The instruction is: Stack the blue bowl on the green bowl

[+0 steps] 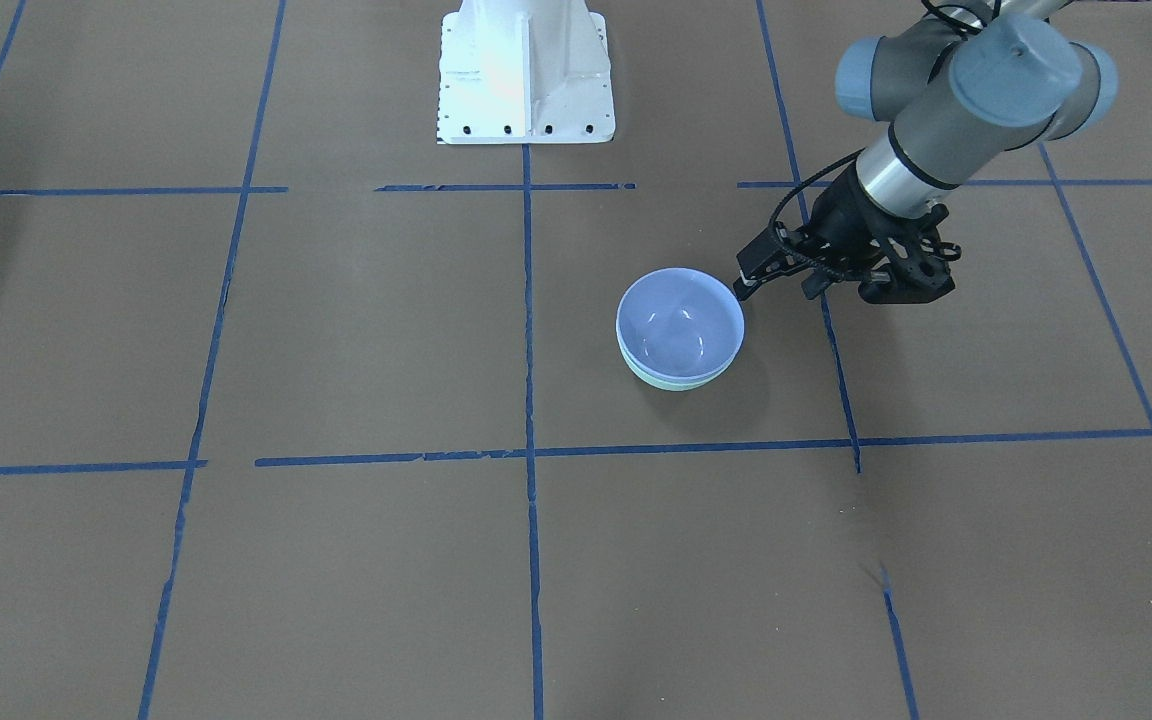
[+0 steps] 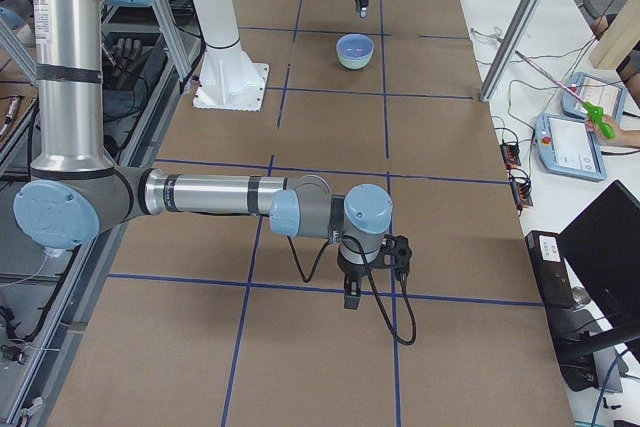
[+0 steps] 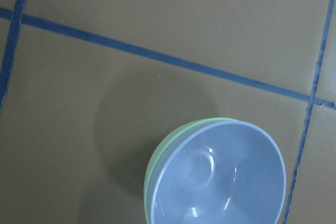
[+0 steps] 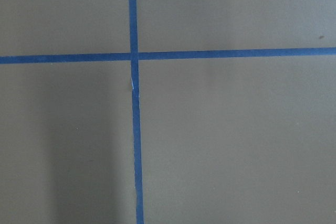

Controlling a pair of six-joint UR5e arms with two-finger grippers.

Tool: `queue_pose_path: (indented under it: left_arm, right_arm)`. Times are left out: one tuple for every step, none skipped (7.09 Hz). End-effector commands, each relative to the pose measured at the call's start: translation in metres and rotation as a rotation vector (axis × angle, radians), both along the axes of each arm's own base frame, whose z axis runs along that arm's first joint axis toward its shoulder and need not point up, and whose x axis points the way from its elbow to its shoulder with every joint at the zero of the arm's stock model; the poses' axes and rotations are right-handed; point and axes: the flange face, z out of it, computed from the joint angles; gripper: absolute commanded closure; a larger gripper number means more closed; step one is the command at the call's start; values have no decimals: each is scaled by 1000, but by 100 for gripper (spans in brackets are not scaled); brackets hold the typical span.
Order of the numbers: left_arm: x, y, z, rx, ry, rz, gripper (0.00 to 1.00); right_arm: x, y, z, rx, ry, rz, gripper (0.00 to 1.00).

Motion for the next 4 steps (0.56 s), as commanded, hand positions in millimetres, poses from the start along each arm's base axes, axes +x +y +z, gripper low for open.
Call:
queue_pose_path:
  left_arm:
    - [-108,-47,23,269,-154,28,0]
    - [-141,-50,56,365,-216,78,0]
    - [-169,-59,84,481,-290,138,0]
    - [-197,-54,124,468,-347,144,0]
  right_arm:
    - [0,0,0,0,0,1,0]
    - [0,0,0,0,0,1,0]
    - [0,0,0,0,0,-1,0]
    - [0,0,0,0,0,-1,0]
